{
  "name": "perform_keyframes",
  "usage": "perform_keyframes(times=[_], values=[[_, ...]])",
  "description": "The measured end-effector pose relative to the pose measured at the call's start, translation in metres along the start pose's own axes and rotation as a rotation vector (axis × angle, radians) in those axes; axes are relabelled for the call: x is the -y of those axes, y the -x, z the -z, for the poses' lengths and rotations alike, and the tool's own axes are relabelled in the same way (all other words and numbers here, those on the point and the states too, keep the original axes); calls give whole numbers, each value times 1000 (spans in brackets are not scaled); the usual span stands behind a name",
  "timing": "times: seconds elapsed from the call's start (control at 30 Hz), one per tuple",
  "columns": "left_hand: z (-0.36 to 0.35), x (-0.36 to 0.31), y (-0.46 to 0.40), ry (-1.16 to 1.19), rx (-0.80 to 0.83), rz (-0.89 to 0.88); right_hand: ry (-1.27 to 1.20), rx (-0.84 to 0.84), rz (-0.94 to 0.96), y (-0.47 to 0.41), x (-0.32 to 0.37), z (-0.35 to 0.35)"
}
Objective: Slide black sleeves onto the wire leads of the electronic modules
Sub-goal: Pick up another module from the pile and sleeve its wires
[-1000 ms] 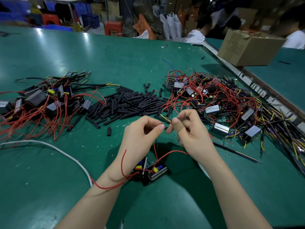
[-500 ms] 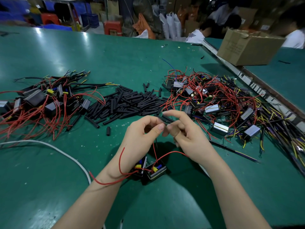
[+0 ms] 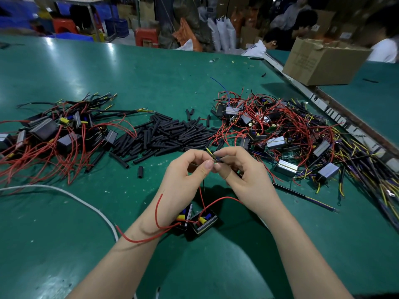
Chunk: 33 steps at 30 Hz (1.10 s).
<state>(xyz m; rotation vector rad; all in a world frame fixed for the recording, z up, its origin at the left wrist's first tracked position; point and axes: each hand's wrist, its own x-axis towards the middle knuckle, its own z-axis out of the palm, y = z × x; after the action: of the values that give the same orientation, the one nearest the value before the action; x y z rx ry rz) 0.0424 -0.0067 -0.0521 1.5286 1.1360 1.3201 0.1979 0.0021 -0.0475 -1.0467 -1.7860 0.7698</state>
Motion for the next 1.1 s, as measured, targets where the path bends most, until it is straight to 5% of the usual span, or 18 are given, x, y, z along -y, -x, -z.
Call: perform_keyframes(times=[0.43, 1.1], values=[[-4, -5, 4, -213, -119, -147, 318, -148, 284, -2, -6, -1], [-5, -4, 4, -338, -188, -220, 259, -219, 247, -3, -10, -1]])
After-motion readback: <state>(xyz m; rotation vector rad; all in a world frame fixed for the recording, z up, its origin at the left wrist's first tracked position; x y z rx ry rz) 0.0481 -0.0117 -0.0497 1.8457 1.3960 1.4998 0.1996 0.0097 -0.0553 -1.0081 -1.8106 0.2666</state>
